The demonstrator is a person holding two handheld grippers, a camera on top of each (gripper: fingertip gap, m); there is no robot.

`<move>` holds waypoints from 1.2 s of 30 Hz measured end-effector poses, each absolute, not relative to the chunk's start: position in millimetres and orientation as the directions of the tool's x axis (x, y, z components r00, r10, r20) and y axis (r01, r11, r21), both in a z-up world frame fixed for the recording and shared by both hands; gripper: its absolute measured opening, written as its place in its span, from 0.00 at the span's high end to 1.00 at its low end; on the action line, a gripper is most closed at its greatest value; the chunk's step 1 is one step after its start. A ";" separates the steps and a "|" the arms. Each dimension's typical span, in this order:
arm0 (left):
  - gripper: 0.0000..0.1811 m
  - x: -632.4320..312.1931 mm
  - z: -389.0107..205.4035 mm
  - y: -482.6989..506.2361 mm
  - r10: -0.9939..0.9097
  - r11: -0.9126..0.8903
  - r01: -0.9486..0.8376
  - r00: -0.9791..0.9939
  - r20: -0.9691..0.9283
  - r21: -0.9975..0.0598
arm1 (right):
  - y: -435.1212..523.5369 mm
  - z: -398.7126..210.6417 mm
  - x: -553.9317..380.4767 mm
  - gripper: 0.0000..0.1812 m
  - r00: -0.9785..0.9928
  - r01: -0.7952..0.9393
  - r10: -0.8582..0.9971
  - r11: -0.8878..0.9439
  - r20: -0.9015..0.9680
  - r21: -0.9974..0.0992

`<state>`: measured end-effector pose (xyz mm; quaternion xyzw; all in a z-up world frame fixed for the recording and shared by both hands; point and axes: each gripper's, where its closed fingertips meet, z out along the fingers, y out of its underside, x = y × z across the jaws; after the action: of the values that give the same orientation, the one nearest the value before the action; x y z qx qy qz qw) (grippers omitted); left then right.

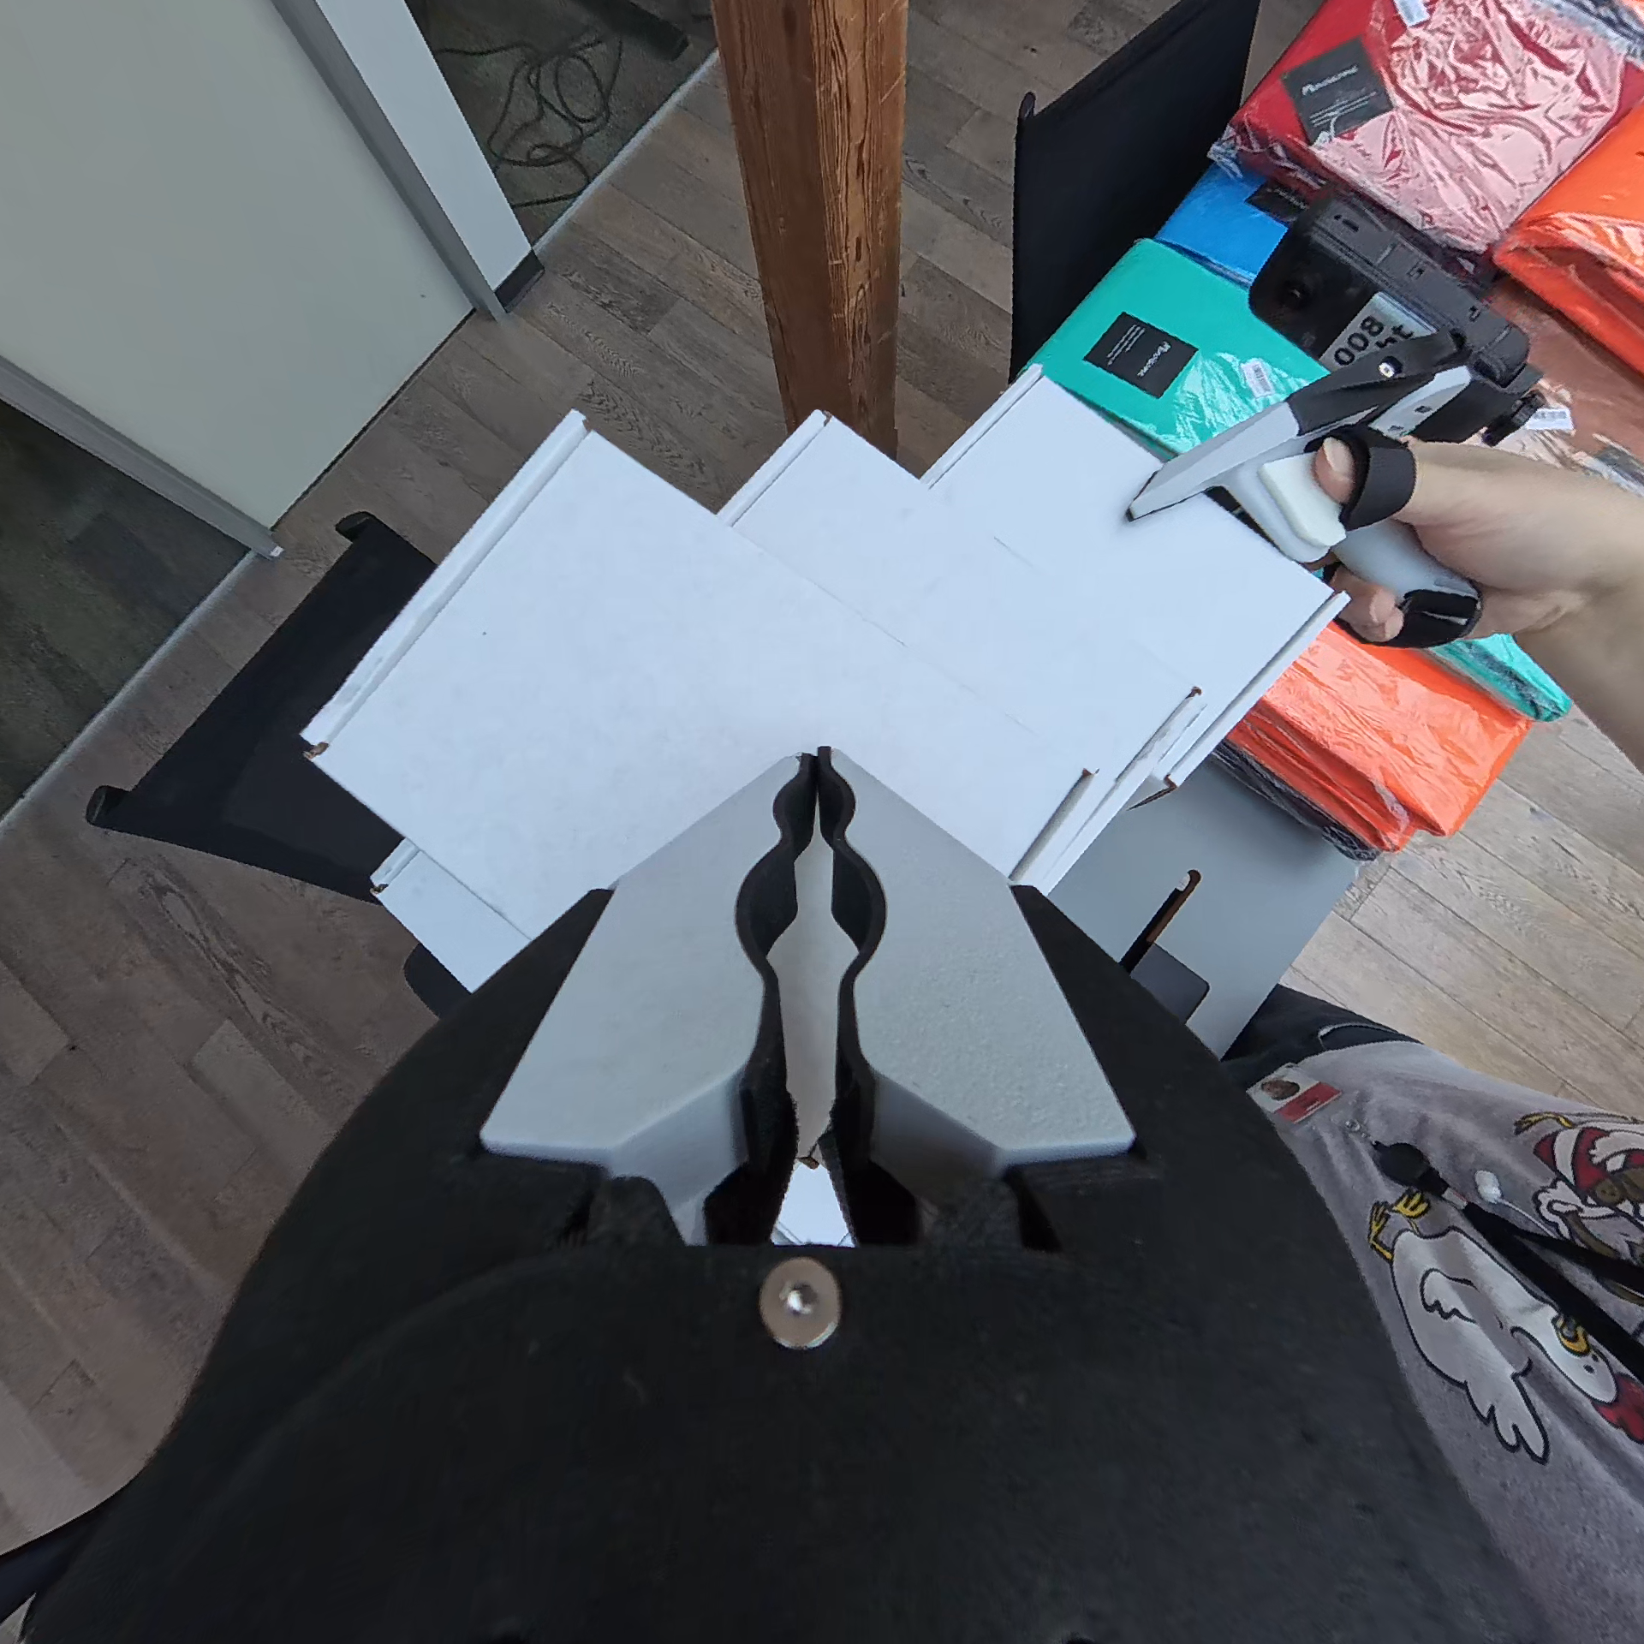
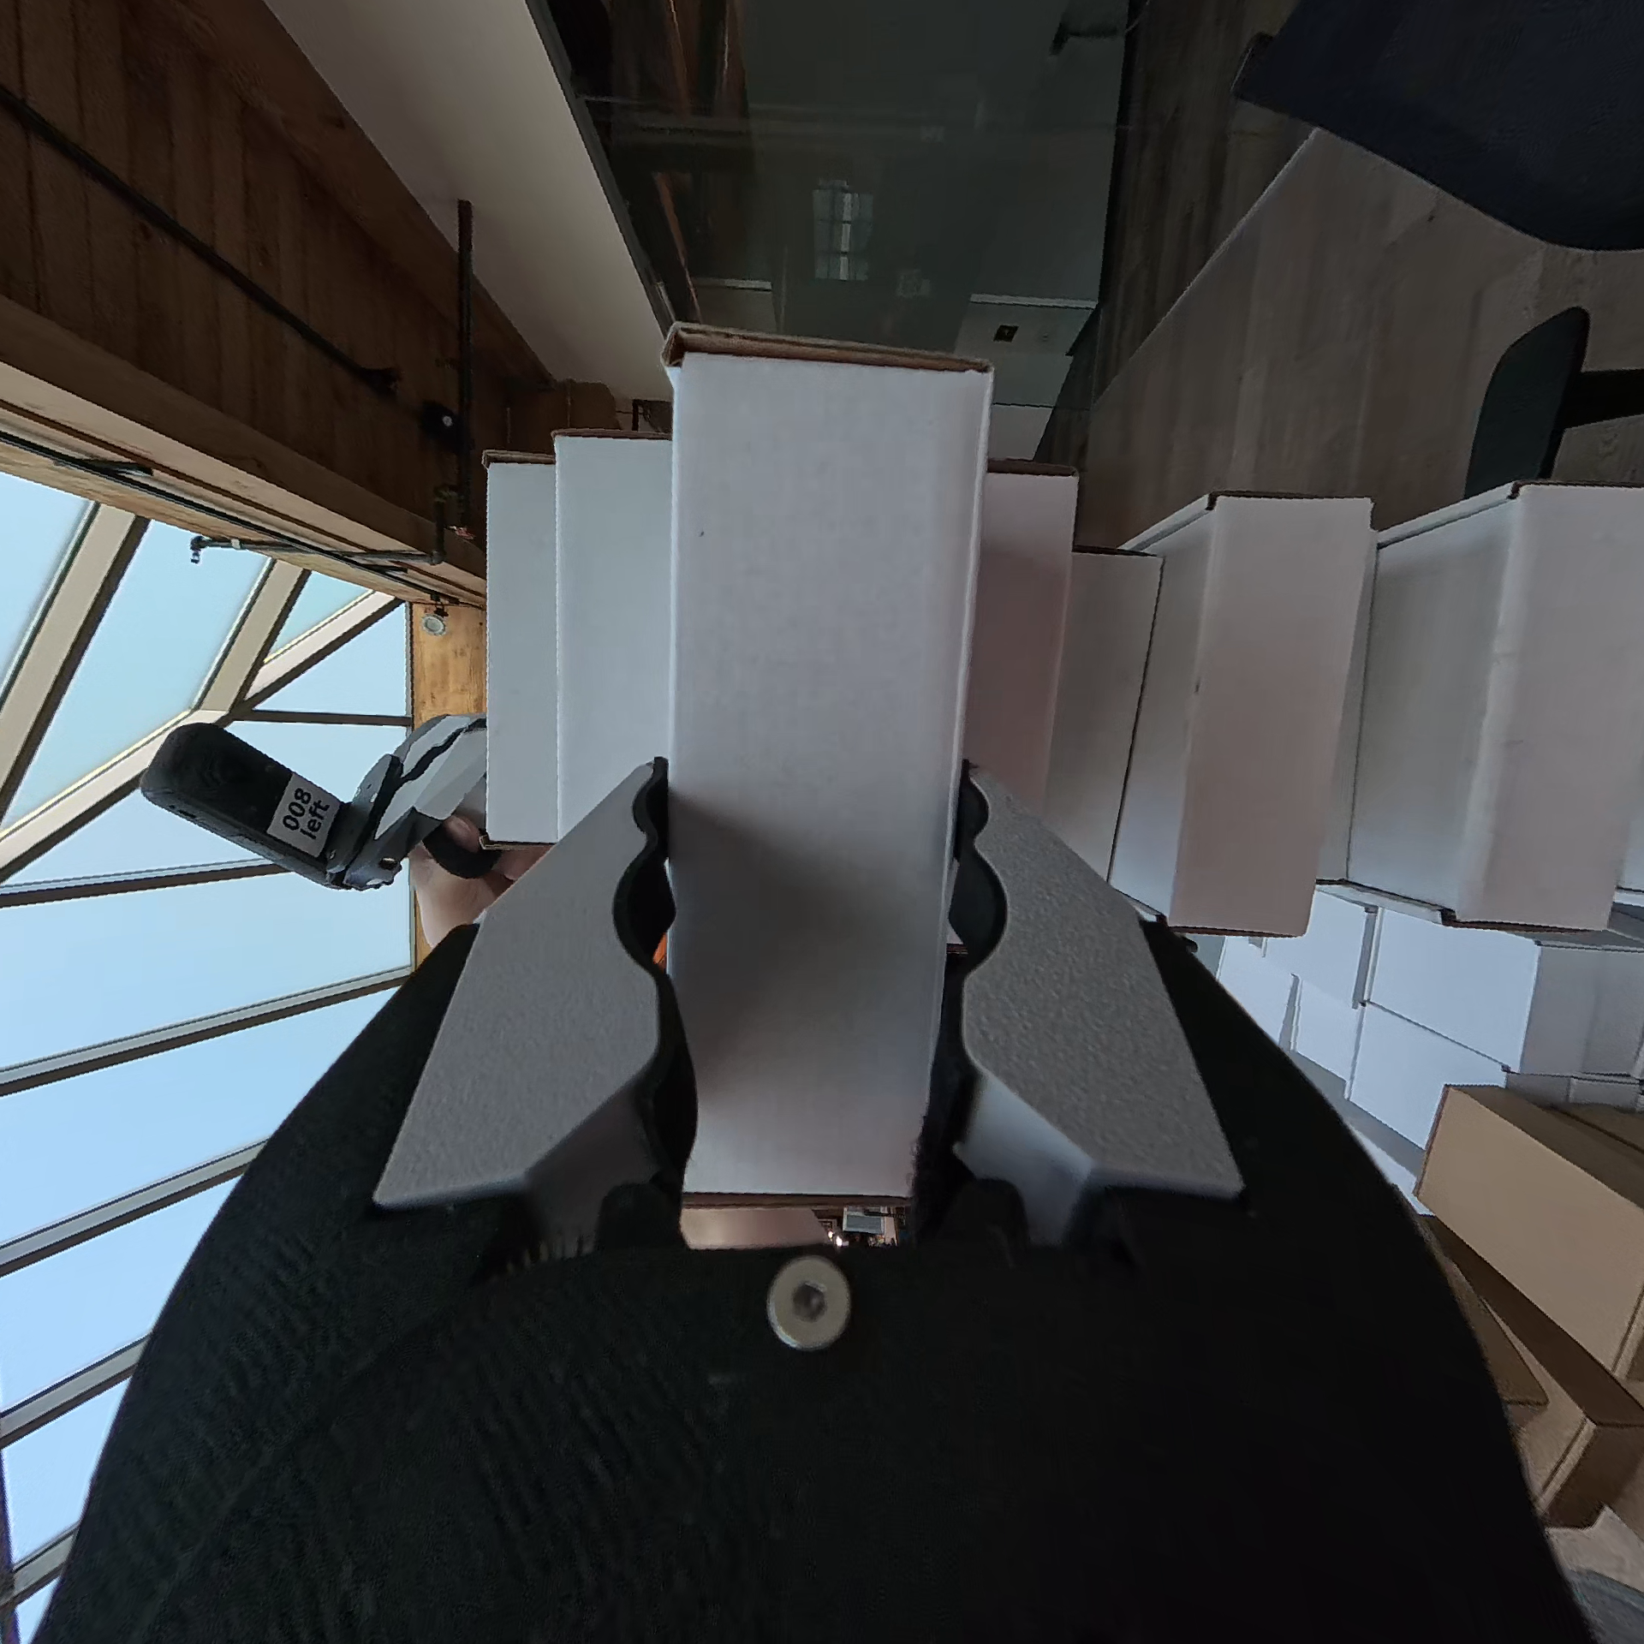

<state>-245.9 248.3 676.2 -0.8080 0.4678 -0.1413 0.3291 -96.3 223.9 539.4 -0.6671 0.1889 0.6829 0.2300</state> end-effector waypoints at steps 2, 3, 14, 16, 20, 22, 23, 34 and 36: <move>1.00 -246.0 676.3 248.2 -0.849 -0.345 -0.665 0.522 -0.082 -0.663 | 225.2 538.4 -98.9 0.66 -0.018 -0.568 0.057 -0.822 -0.998 -0.037; 1.00 -246.3 676.2 248.5 -0.848 -0.345 -0.666 0.523 -0.085 -0.662 | 226.4 538.5 -99.3 0.66 -0.025 -0.574 0.056 -0.818 -0.998 -0.031; 1.00 -248.8 676.5 253.0 -0.841 -0.365 -0.652 0.537 -0.065 -0.665 | 231.5 542.4 -98.7 0.66 -0.044 -0.631 0.064 -0.775 -0.997 -0.022; 1.00 -249.7 676.5 253.8 -0.841 -0.365 -0.651 0.537 -0.064 -0.665 | 232.2 543.0 -98.7 0.66 -0.056 -0.644 0.067 -0.765 -0.996 -0.016; 1.00 -250.8 676.7 254.2 -0.841 -0.360 -0.653 0.537 -0.072 -0.667 | 232.7 542.9 -100.4 0.66 -0.086 -0.645 0.054 -0.764 -0.995 0.014; 1.00 -250.7 677.0 254.8 -0.840 -0.354 -0.653 0.537 -0.078 -0.669 | 233.7 545.1 -101.3 0.66 -0.117 -0.648 0.052 -0.761 -0.992 0.036; 1.00 -249.7 676.9 254.4 -0.842 -0.354 -0.652 0.534 -0.075 -0.671 | 234.3 544.9 -101.8 0.66 -0.119 -0.650 0.052 -0.759 -0.992 0.038; 1.00 -244.7 675.9 255.3 -0.849 -0.340 -0.660 0.522 -0.084 -0.670 | 241.2 542.5 -113.8 0.66 -0.085 -0.674 0.067 -0.739 -0.994 0.008; 1.00 -245.0 676.0 254.3 -0.851 -0.343 -0.660 0.520 -0.075 -0.669 | 240.5 547.8 -116.9 0.65 -0.064 -0.662 0.119 -0.748 -0.991 -0.047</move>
<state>-245.0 254.3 676.0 -0.8067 0.4682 -0.1450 0.3303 -116.9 240.5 547.8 -0.6240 0.2175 0.6961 0.2806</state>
